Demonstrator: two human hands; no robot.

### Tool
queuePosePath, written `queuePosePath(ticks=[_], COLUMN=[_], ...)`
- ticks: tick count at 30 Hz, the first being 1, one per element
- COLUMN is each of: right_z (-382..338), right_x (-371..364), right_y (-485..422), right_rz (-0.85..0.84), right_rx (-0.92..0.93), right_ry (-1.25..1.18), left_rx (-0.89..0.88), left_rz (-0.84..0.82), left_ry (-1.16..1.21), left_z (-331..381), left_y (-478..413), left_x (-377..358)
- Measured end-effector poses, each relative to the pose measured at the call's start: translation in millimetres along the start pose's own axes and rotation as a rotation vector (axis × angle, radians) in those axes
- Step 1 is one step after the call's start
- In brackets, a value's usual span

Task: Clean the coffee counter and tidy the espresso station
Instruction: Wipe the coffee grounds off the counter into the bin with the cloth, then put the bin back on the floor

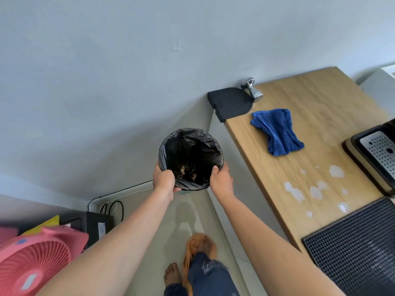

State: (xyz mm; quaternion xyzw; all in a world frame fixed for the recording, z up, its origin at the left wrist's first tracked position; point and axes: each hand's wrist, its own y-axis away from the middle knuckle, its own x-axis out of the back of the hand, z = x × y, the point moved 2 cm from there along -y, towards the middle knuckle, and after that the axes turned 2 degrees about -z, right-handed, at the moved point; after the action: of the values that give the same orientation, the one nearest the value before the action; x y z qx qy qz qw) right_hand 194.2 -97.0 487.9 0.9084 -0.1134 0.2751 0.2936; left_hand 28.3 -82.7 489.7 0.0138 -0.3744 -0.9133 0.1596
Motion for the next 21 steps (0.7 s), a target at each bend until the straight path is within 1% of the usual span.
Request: queuePosePath(ticks=[1, 3, 9, 15, 21], right_z=[4, 11, 38, 79, 125], right_x=[-6, -12, -42, -75, -136], right_y=[-4, -11, -65, -116, -176], right_rz=[-0.003, 0.002, -0.017, -0.018, -0.061], right_rx=[-0.031, -0.064, -0.190, -0.171, -0.190], right_ry=[-0.060, -0.102, -0.091, 0.006, 0.065], left_rx=[0.013, 0.023, 0.019, 0.125, 0.238], left_rz=[0.003, -0.004, -0.079, -0.119, -0.144], left_ry=[-0.002, -0.008, -0.082, -0.102, -0.065], left_z=[-4, -10, -36, -74, -127], left_y=[-7, -15, -68, -141, -219], left_x=[-2, -5, -19, -30, -38])
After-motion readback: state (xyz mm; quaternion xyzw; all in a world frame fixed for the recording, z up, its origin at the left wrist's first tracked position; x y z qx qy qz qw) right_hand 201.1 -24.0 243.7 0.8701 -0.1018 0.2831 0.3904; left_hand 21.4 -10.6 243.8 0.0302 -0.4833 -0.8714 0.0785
